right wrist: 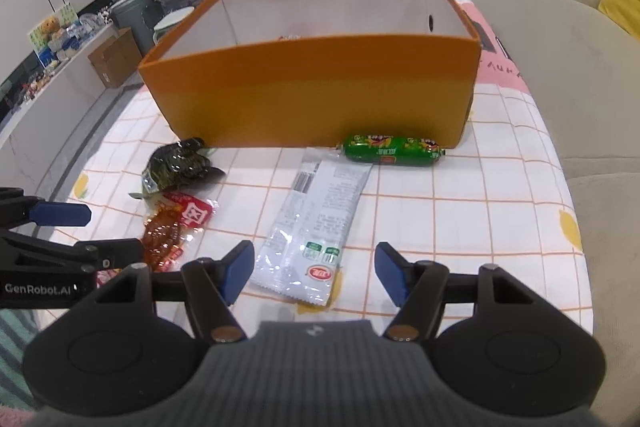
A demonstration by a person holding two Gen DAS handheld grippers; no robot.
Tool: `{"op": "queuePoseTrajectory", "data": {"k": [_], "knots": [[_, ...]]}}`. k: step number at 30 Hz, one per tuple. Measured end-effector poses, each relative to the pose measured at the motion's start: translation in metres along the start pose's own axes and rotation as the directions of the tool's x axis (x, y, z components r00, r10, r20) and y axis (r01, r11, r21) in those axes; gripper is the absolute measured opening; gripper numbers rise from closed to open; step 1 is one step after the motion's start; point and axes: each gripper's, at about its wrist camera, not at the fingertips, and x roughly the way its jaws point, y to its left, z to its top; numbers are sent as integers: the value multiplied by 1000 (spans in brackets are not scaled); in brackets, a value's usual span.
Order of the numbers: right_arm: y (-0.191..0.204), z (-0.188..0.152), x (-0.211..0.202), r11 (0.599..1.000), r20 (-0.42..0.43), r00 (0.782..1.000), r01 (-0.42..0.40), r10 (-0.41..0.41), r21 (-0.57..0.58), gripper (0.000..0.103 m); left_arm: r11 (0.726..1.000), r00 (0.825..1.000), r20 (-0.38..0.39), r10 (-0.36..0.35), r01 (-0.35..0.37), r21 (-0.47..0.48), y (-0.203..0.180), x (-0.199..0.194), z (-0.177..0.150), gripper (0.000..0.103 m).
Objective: Organize snacks
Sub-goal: 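Grasp the braised meat pack with the left tool while the right tool grasps the white wafer bar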
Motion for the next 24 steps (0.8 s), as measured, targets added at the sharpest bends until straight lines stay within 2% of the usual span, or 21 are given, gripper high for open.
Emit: {"op": "queuePoseTrajectory", "data": {"k": [13, 15, 24], "knots": [[12, 11, 52, 1000, -78, 997, 0, 0, 2, 65, 999, 998, -57, -7, 4, -48, 11, 37, -1, 85], [15, 12, 59, 1000, -88, 996, 1, -1, -4, 68, 998, 998, -65, -8, 4, -56, 13, 41, -1, 85], [23, 18, 74, 998, -66, 997, 35, -39, -56, 73, 1000, 996, -87, 4, -7, -26, 7, 55, 2, 85]]}}
